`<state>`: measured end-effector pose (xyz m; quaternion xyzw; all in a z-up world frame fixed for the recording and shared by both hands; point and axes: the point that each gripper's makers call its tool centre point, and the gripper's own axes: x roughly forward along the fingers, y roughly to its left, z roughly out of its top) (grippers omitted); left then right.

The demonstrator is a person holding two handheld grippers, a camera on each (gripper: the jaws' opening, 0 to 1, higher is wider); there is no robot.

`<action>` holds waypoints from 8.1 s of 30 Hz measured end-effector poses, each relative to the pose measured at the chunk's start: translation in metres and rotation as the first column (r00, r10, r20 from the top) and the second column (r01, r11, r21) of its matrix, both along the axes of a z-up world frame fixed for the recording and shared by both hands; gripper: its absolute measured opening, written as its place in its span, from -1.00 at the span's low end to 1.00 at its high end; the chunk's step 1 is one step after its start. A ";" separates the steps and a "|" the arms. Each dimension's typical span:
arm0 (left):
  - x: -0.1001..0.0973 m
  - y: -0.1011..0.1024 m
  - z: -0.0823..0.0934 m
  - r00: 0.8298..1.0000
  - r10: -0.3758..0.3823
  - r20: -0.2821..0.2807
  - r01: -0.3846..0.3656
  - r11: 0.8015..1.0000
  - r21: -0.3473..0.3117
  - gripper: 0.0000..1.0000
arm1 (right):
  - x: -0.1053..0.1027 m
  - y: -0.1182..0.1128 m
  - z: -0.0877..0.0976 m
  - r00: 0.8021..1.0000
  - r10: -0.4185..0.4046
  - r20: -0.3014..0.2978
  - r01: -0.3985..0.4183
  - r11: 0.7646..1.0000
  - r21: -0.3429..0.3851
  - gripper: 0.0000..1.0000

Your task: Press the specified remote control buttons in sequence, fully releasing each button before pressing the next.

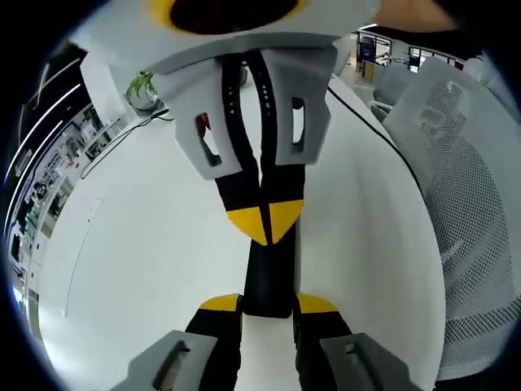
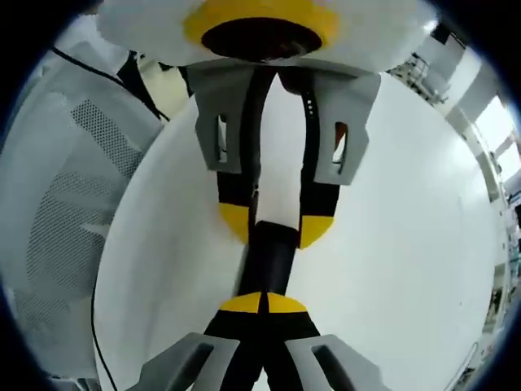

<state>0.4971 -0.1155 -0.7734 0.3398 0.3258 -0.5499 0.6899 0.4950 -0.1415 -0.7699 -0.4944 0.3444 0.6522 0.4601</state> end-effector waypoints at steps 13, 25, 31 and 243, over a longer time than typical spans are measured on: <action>0.001 0.000 0.001 1.000 0.008 -0.001 -0.008 1.000 0.003 -0.54 | 0.001 -0.001 0.001 0.999 -0.032 -0.010 0.033 0.999 0.021 -1.00; 0.001 0.001 0.000 1.000 0.008 0.001 -0.008 1.000 0.002 -0.54 | 0.001 -0.001 0.001 0.999 -0.041 -0.006 0.041 0.999 0.025 -1.00; 0.001 0.001 0.001 1.000 0.010 0.002 -0.010 1.000 -0.001 -0.54 | 0.001 -0.001 0.002 0.999 -0.033 0.005 0.033 0.999 0.028 -1.00; 0.185 0.010 0.004 0.992 -0.039 0.116 0.029 0.996 0.088 -0.54 | 0.198 -0.064 -0.009 0.936 -0.339 0.098 0.302 0.914 0.271 -0.60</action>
